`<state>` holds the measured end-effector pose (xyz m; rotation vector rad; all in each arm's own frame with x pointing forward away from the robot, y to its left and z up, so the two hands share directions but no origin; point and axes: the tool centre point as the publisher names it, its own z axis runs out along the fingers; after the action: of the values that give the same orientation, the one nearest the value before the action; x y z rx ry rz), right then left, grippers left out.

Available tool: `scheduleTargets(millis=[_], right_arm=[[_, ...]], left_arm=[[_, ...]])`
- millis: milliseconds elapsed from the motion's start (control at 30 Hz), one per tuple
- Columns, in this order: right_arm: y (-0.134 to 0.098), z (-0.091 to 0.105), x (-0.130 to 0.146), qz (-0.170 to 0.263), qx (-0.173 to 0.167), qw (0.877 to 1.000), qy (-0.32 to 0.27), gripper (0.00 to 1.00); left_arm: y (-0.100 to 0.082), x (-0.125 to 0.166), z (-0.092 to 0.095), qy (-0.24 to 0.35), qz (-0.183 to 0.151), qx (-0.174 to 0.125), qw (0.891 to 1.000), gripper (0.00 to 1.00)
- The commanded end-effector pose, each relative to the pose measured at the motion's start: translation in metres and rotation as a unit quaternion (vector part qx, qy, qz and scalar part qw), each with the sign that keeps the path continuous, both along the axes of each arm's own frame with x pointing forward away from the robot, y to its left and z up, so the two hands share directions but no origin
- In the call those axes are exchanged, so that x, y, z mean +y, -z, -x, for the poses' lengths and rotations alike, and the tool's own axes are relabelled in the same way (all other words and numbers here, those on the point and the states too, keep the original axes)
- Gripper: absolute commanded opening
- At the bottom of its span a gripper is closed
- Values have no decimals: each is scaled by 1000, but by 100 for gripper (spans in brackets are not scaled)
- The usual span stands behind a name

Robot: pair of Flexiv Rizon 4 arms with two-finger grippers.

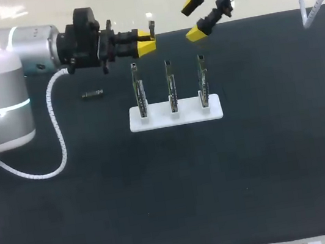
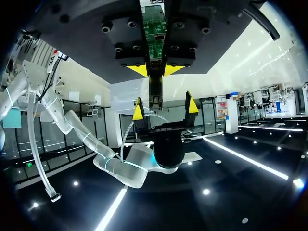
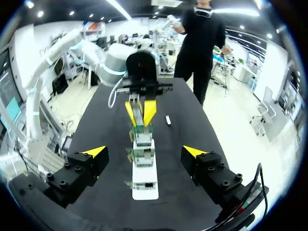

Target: Pick up the optical module with the left hand, and insert it into the network port with the right hand.

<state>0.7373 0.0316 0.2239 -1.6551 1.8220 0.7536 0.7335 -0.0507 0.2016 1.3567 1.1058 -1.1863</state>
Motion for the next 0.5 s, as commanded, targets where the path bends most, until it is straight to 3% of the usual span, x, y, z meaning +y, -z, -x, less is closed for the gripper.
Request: scheduleTargets(millis=[33,267,500], right_arm=[[-8,15,13,8,0,1000,23,100],[-17,30,43,-1,-22,998,58,100],[-20,32,58,12,-44,998,50,100]], left_arm=[[0,0,-1,1,0,0,1000,0],[0,0,-1,1,0,0,1000,0],[0,0,-1,1,0,0,1000,0]])
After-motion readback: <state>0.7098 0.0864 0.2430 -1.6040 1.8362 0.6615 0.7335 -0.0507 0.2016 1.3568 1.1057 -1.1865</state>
